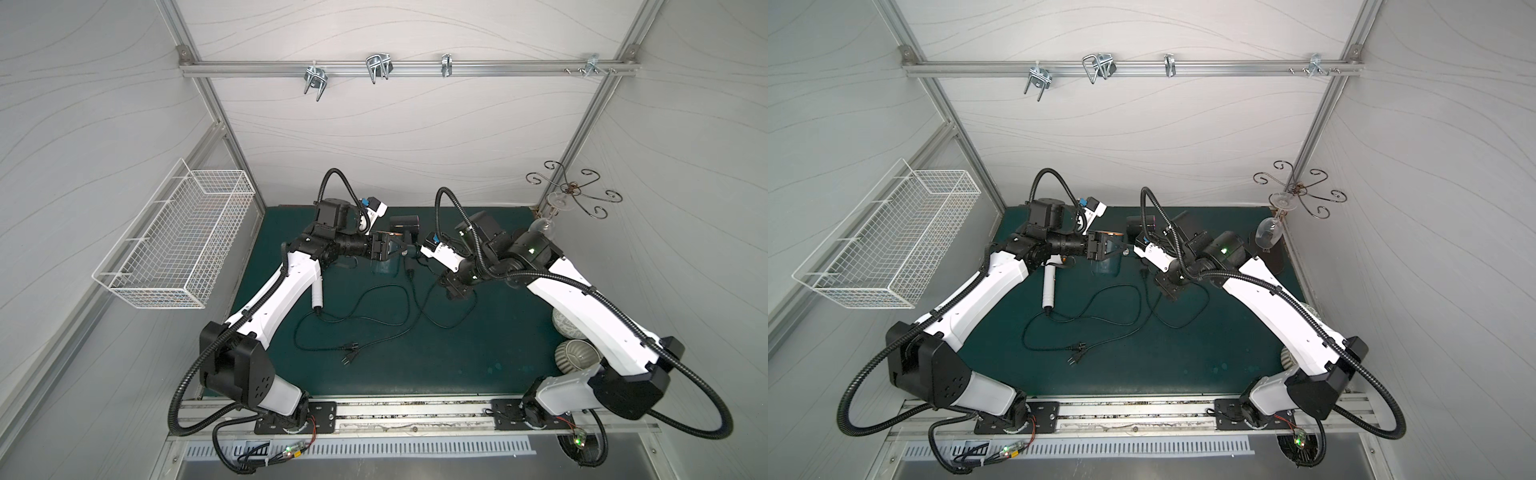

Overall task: Wrap the cord around the hair dryer
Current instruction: Wrap the power cord around the hair dryer.

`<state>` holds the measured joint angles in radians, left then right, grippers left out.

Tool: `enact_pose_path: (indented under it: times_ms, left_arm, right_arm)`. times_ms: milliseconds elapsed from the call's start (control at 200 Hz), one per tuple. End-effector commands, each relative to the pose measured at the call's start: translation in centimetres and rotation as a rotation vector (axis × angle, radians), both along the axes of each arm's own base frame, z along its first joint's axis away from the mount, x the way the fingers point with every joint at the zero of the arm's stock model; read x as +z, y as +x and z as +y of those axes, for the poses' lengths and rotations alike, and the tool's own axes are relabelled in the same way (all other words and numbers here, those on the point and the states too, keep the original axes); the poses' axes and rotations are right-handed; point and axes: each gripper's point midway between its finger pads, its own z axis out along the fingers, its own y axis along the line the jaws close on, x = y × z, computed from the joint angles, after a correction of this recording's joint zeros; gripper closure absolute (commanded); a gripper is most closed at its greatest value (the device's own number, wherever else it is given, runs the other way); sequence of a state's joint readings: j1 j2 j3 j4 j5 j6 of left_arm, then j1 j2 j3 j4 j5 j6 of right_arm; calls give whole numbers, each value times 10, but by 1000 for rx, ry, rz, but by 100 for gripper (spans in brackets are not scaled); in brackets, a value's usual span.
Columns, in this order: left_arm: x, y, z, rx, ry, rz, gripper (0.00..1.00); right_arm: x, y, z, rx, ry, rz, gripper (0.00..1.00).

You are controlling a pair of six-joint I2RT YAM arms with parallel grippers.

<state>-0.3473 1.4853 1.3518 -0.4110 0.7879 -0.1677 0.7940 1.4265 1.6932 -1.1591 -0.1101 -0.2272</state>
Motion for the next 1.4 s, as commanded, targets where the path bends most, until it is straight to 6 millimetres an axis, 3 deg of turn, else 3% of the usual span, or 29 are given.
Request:
enact_pose_path:
  times_ms: [0,120,365,525,620,895,1045,1396]
  left_arm:
    - [6,-7,0,-24,48,-121,100]
    - [-4,-28,-9,-97,60,-91,100]
    - [-14,-67,-25,-241,43,-33,100]
    - [-15,-93,-43,-357,3,22,100]
    - [-17,-103,-50,-401,-9,48,100]
    - [-21,-109,-54,-435,-43,109,100]
    - [-24,-108,-56,-443,-53,126,100]
    - [-29,-108,-62,-469,-84,178,100]
  right_arm:
    - [10,0,-13,72,-55,-32,100]
    - [24,23,-13,62,-11,-81,100]
    - [30,62,-9,66,65,-134,100]
    - [15,79,0,86,103,-132,100]
    - [-6,85,5,96,116,-82,100]
    - [-65,80,10,108,117,45,100]
    - [-80,71,10,120,115,106,98]
    - [-101,63,8,114,107,167,77]
